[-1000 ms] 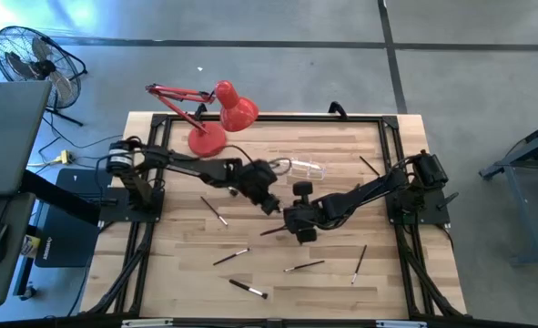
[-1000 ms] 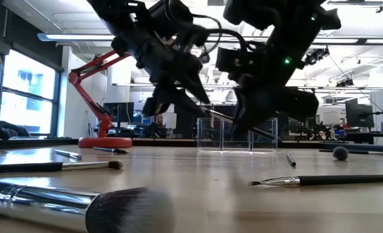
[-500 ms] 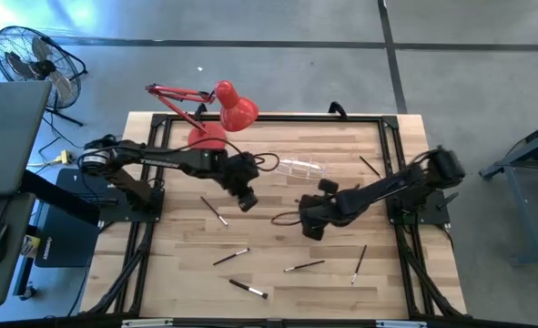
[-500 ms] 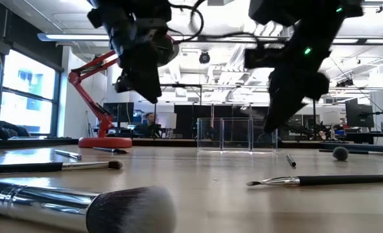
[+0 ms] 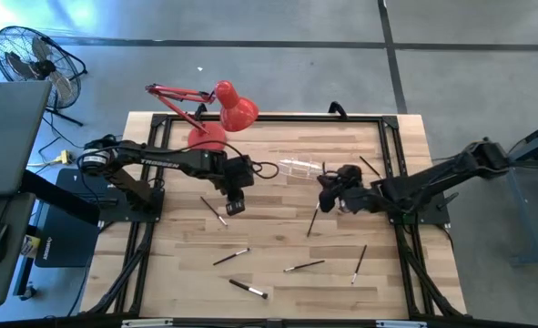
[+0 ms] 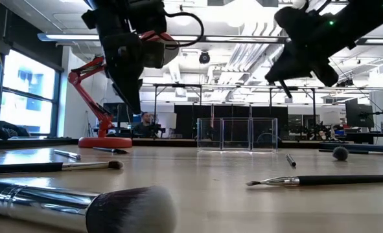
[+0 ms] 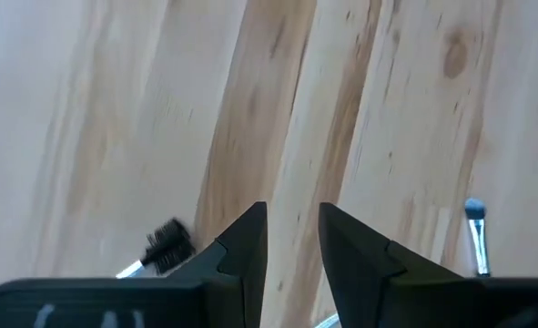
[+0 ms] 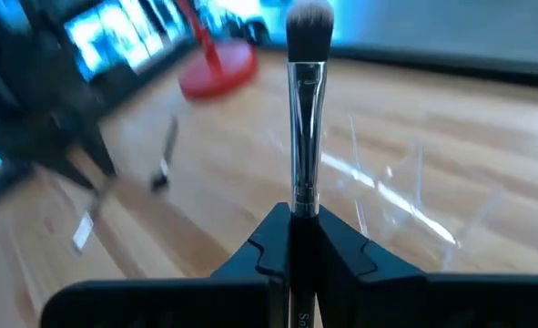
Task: Put items in baskets/containers
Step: Put the eyeshadow brush into the transparent organizer
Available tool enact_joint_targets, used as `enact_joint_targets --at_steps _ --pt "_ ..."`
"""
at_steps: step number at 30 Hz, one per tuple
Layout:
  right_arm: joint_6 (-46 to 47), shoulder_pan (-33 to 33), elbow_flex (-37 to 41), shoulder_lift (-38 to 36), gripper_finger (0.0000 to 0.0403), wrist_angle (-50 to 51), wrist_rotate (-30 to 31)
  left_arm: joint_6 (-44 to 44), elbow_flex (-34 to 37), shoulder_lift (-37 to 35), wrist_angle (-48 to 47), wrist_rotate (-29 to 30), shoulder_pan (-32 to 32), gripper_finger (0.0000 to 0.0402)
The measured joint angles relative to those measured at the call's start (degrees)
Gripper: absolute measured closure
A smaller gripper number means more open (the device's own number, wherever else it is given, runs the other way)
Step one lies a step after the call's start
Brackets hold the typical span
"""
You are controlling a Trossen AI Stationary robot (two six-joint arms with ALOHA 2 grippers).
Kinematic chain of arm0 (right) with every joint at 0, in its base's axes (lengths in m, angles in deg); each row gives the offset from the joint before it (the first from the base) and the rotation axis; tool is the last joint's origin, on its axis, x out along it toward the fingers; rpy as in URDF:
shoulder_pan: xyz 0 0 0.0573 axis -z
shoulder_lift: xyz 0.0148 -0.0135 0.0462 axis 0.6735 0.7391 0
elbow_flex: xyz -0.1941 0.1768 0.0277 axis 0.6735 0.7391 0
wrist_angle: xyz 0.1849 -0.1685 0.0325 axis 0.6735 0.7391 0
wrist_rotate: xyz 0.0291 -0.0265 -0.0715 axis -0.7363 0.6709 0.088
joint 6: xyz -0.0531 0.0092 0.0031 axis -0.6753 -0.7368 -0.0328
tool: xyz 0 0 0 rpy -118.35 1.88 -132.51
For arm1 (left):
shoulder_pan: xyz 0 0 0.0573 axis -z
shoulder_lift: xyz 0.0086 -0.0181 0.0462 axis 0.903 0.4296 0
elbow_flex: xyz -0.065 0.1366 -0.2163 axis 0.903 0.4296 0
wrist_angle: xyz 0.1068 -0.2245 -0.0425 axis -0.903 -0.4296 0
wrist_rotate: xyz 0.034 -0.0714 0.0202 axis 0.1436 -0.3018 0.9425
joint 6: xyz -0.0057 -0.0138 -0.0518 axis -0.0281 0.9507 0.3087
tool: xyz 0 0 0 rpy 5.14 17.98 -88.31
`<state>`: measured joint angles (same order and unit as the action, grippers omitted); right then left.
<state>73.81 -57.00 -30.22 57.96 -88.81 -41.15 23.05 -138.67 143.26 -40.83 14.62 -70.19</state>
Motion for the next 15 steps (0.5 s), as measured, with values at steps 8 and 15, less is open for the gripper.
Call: enact_joint_targets --at_steps 8,15 --pt "-5.6 1.26 3.99 -0.29 0.0381 -15.55 7.98 -2.21 0.0 0.0 0.01 0.13 -0.02 0.0302" --pt "-12.44 13.22 4.67 -0.31 0.0383 -20.63 -7.3 3.26 0.0 0.0 1.13 0.94 -0.02 0.0302"
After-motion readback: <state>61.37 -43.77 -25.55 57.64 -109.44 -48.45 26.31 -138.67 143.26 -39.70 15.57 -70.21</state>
